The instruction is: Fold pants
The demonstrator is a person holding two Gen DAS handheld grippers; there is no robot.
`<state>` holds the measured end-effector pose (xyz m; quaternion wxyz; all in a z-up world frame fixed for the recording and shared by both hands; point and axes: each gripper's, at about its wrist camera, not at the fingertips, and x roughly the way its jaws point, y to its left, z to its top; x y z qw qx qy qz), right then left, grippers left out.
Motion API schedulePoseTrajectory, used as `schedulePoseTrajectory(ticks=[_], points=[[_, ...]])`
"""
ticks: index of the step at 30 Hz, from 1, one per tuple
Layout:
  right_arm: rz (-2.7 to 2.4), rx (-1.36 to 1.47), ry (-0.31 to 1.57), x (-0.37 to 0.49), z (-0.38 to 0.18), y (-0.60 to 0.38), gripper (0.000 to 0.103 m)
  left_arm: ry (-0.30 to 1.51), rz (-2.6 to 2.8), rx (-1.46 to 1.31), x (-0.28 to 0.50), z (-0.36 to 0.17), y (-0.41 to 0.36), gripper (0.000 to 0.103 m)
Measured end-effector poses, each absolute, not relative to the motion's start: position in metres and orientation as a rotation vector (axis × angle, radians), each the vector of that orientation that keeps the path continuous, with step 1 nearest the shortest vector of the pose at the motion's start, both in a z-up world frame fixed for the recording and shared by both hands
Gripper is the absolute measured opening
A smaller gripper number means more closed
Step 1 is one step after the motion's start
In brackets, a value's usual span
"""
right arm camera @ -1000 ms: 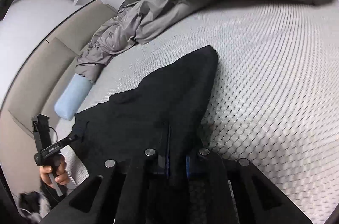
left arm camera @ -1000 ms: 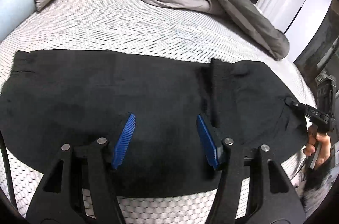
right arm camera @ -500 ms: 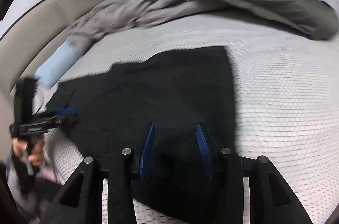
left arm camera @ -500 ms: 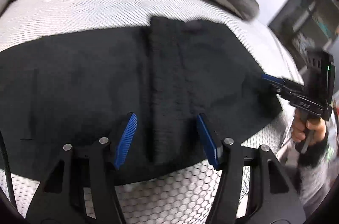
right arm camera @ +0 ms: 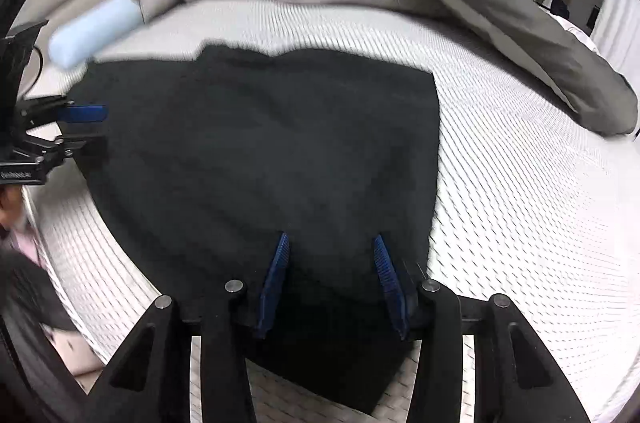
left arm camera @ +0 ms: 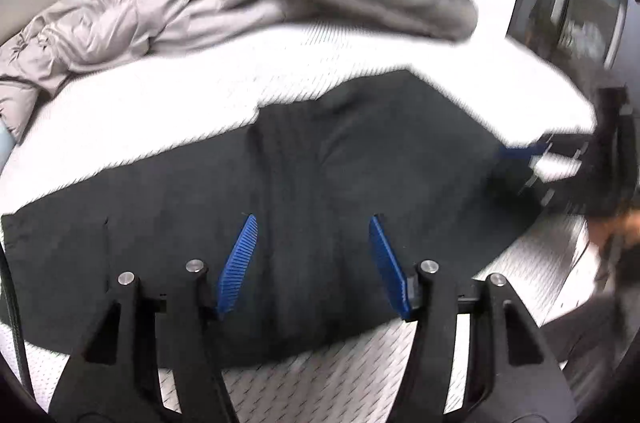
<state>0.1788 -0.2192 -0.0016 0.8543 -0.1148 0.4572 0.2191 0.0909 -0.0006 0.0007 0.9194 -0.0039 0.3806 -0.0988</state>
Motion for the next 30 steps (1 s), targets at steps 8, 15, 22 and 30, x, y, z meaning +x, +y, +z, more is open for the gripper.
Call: schedulePoseTrajectory(ticks=[8, 15, 22, 30], points=[[0.420, -0.288, 1.024, 0.206, -0.027, -0.193, 0.046, 0.936, -0.218, 0.120, 0.128, -0.046, -0.063, 0.055], [0.343, -0.335, 0.989, 0.179, -0.016, -0.236, 0.048, 0.927, -0.248, 0.149, 0.091, -0.040, -0.047, 0.057], [0.431, 0.010, 0.915, 0.177, 0.020, -0.255, 0.078, 0.766, 0.058, -0.308, 0.016, 0.012, 0.104, 0.087], [0.381, 0.147, 0.894, 0.179, 0.030, -0.275, 0.082, 0.768, 0.323, -0.860, -0.022, -0.056, 0.242, 0.076]])
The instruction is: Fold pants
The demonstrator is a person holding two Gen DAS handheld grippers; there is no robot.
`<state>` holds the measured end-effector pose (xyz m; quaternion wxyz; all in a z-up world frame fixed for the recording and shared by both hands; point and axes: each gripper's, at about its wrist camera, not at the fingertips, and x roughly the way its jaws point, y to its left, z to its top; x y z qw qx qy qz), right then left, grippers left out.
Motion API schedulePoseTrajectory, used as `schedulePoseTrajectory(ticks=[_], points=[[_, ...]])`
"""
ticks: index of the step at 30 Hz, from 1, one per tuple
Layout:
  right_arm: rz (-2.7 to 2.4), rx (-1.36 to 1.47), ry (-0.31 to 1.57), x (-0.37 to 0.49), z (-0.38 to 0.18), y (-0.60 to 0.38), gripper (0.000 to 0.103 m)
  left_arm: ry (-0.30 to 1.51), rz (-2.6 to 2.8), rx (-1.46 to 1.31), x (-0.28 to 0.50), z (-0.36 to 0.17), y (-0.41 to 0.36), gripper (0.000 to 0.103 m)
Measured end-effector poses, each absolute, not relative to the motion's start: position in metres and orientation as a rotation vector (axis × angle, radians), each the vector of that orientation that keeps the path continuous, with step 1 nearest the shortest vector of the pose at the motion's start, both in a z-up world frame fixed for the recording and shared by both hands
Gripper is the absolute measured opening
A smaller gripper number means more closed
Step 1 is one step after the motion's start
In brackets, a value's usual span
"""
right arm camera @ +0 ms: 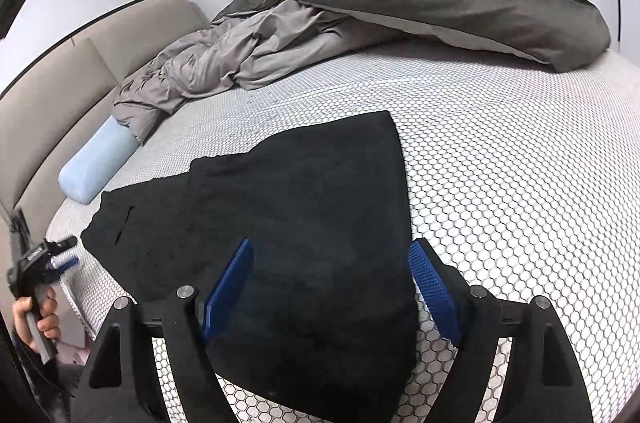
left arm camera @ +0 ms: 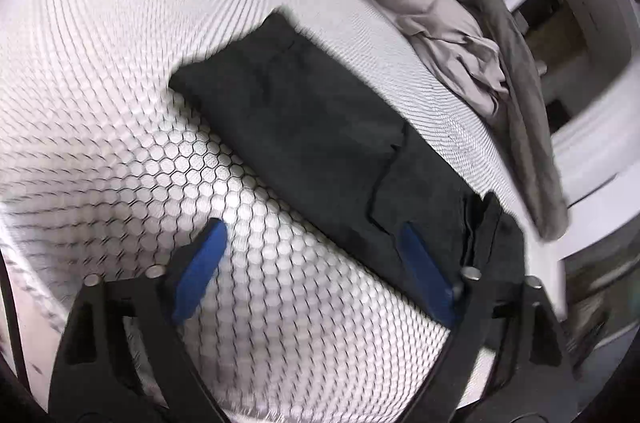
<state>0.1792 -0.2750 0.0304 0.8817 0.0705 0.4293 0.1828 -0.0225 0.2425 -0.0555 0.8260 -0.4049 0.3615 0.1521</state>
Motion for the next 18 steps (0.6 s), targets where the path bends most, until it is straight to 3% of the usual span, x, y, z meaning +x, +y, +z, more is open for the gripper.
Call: schedulePoseTrajectory(ticks=[3, 5, 7, 9, 12, 18], points=[[0.379, 0.125, 0.889, 0.177, 0.031, -0.273, 0.082, 0.741, 0.376, -0.917, -0.007, -0.067, 0.262, 0.065], [0.386, 0.124, 0.877, 0.176, 0.034, -0.275, 0.082, 0.723, 0.414, -0.934, 0.003, -0.067, 0.272, 0.049], [0.390, 0.132, 0.867, 0.175, 0.037, -0.276, 0.082, 0.725, 0.470, -0.975, 0.009, -0.072, 0.282, 0.018], [0.379, 0.131, 0.858, 0.175, 0.039, -0.279, 0.082, 0.710, 0.492, -0.971, 0.014, -0.069, 0.284, 0.008], [0.365, 0.147, 0.853, 0.176, 0.041, -0.285, 0.082, 0.670, 0.542, -0.784, 0.025, -0.039, 0.263, 0.004], [0.338, 0.136, 0.823, 0.173, 0.050, -0.295, 0.082, 0.533, 0.313, -0.590, 0.053, 0.053, 0.163, 0.004]])
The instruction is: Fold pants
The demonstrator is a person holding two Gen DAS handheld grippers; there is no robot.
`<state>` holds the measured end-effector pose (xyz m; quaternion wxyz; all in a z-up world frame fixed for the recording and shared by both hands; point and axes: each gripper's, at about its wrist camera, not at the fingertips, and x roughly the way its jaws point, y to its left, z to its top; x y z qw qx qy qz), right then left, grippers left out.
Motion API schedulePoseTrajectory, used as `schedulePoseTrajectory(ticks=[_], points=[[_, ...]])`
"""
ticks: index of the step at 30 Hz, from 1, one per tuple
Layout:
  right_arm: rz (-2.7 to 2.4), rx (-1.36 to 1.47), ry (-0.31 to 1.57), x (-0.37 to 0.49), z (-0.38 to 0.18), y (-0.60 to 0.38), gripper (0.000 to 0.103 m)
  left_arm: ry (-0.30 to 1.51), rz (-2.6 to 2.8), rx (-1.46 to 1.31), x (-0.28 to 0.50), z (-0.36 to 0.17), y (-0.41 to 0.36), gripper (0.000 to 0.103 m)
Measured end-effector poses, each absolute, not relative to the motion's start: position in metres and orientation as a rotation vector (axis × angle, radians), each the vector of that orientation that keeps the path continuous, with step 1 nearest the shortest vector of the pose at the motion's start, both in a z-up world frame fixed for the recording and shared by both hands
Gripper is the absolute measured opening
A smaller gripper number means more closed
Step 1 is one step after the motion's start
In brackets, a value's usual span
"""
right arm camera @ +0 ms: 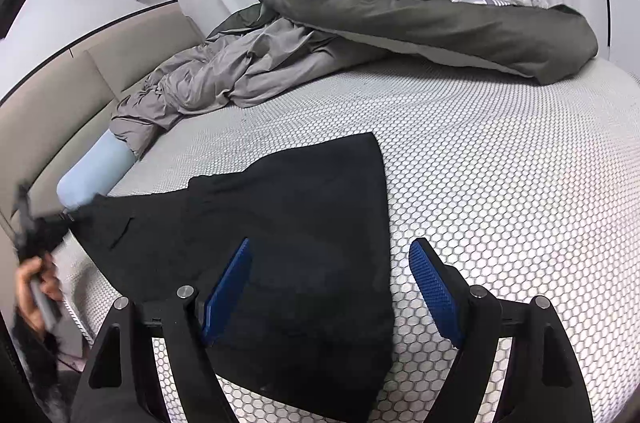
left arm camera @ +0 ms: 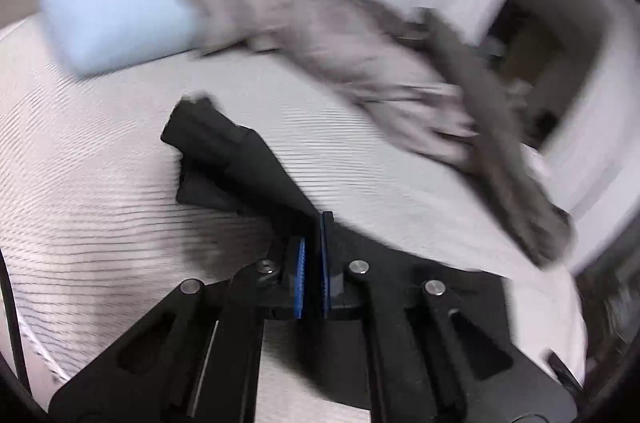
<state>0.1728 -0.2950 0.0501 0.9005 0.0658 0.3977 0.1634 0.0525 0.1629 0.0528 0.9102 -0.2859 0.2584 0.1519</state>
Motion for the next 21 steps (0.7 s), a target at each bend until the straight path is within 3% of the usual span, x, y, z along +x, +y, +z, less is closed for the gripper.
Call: schedulePoseTrajectory(ticks=[3, 6, 8, 9, 10, 15, 17, 18, 21], points=[[0.322, 0.110, 0.817, 0.171, 0.051, -0.300, 0.082, 0.528, 0.103, -0.461, 0.092, 0.085, 0.082, 0.004], [0.297, 0.115, 0.816, 0.171, 0.052, -0.311, 0.082, 0.577, -0.125, -0.372, 0.125, 0.081, -0.006, 0.005], [0.278, 0.117, 0.816, 0.171, 0.052, -0.318, 0.082, 0.712, -0.293, -0.283, 0.151, 0.056, -0.069, 0.020], [0.268, 0.116, 0.817, 0.171, 0.051, -0.321, 0.082, 0.801, -0.386, -0.241, 0.161, 0.041, -0.094, 0.039], [0.258, 0.117, 0.818, 0.171, 0.051, -0.324, 0.082, 0.896, -0.473, -0.194, 0.168, 0.019, -0.120, 0.042], [0.228, 0.129, 0.830, 0.174, 0.049, -0.337, 0.082, 0.884, -0.532, -0.122, 0.158, 0.002, -0.130, 0.043], [0.230, 0.124, 0.834, 0.174, 0.048, -0.338, 0.082, 0.810, -0.510, -0.133, 0.144, 0.012, -0.110, 0.063], [0.235, 0.124, 0.839, 0.174, 0.047, -0.337, 0.082, 0.770, -0.474, -0.132, 0.140, 0.015, -0.097, 0.080], [0.290, 0.165, 0.870, 0.178, 0.041, -0.331, 0.081, 0.705, -0.324, -0.143, 0.147, 0.017, -0.063, 0.084]])
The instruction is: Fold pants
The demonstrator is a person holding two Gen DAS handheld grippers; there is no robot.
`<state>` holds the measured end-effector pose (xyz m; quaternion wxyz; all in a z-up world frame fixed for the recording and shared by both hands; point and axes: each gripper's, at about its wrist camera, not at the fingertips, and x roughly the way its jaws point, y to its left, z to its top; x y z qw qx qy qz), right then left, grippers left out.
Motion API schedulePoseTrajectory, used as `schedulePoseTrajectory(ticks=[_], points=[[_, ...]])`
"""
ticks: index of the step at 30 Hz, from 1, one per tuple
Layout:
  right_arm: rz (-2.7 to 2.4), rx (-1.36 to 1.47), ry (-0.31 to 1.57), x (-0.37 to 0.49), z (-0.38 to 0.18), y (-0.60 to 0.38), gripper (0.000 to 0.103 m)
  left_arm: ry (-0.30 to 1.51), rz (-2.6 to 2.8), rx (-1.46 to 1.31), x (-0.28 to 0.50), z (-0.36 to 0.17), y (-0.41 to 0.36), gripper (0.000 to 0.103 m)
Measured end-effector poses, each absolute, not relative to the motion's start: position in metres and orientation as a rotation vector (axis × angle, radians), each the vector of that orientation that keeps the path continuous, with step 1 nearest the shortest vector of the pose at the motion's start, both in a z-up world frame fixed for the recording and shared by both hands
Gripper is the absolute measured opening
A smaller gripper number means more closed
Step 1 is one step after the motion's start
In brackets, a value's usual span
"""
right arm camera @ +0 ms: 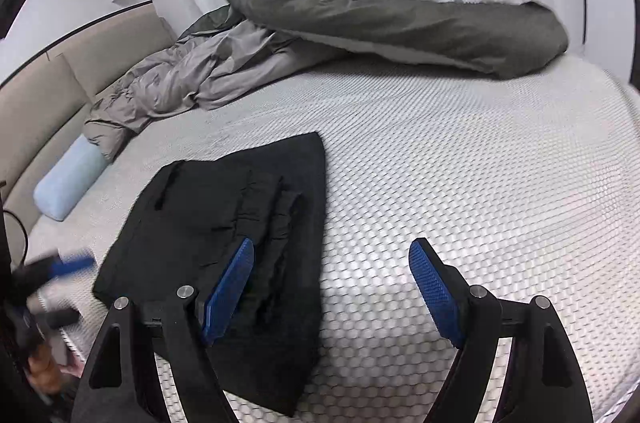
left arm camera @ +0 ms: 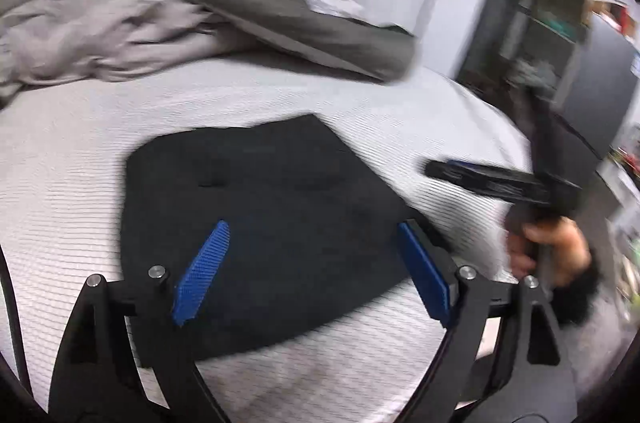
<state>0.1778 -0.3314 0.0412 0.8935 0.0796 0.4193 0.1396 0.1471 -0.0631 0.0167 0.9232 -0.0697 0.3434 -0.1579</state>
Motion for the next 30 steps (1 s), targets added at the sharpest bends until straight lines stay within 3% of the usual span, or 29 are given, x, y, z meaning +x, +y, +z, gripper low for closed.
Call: schedulePoseTrajectory(ticks=[2, 4, 7, 19, 20, 22, 24, 30], points=[[0.375, 0.227, 0.897, 0.180, 0.037, -0.324, 0.078, 0.750, -0.210, -0.173, 0.163, -0.003, -0.039, 0.084], [0.482, 0.308, 0.933, 0.183, 0.032, -0.315, 0.064, 0.798, -0.150, -0.202, 0.174, -0.022, -0.020, 0.081], [0.550, 0.341, 0.985, 0.191, 0.022, -0.299, 0.060, 0.846, -0.088, -0.236, 0.182, -0.042, 0.007, 0.079], [0.639, 0.494, 0.992, 0.212, 0.019, -0.280, 0.059, 0.840, -0.099, -0.212, 0.162, -0.044, 0.019, 0.079], [0.604, 0.443, 1.018, 0.214, 0.013, -0.274, 0.056, 0.841, -0.100, -0.203, 0.159, -0.041, 0.016, 0.079], [0.541, 0.358, 1.074, 0.218, -0.002, -0.265, 0.007, 0.841, -0.093, -0.189, 0.158, -0.039, 0.014, 0.079], [0.510, 0.340, 1.104, 0.219, -0.009, -0.262, 0.006, 0.838, -0.081, -0.187, 0.157, -0.037, 0.015, 0.079], [0.522, 0.271, 0.977, 0.188, 0.042, -0.276, 0.005, 0.823, -0.074, -0.222, 0.148, -0.028, 0.024, 0.079]])
